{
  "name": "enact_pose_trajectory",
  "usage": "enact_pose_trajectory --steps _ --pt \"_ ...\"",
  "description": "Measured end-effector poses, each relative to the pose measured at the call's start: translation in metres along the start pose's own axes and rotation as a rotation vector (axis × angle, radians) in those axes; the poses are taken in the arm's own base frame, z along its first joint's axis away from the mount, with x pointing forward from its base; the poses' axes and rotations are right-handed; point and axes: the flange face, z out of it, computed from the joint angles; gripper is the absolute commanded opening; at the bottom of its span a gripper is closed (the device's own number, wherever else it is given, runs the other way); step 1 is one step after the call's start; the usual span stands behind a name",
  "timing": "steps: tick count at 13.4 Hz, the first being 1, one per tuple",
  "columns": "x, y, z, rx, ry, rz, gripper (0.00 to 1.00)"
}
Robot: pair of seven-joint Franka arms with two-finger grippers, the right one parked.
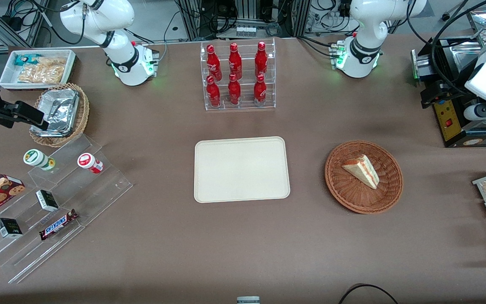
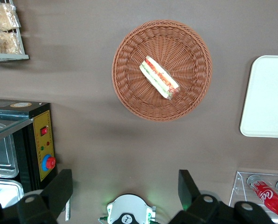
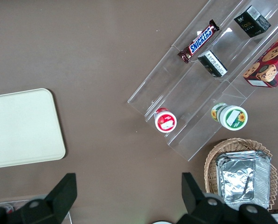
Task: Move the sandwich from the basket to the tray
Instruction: 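Move the left gripper down over the wrapped sandwich in the wicker basket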
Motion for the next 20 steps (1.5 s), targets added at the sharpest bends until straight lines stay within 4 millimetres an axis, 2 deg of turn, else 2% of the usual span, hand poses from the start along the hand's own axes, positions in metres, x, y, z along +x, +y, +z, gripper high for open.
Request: enact_pose_trajectory --steps 3,5,7,9,11,16,18,20 --pt "0.0 0.001 0.001 -0.003 -0.004 0.004 1.0" --pt "0.009 0.003 0.019 -0.004 -0.041 0.009 1.0" --pt "0.037 0.009 0.063 -0.008 -0.074 0.016 1.0" --pt "0.069 0.018 0.126 -0.021 -0.039 -0.007 1.0" --pt "0.083 0.032 0.176 -0.036 0.01 -0.101 1.0" --pt "0.076 0.075 0.248 -0.11 0.139 -0.461 1.0" --pt "0.068 0.08 0.276 -0.146 0.173 -0.573 1.0" --pt "0.062 0.08 0.297 -0.162 0.175 -0.656 1.0"
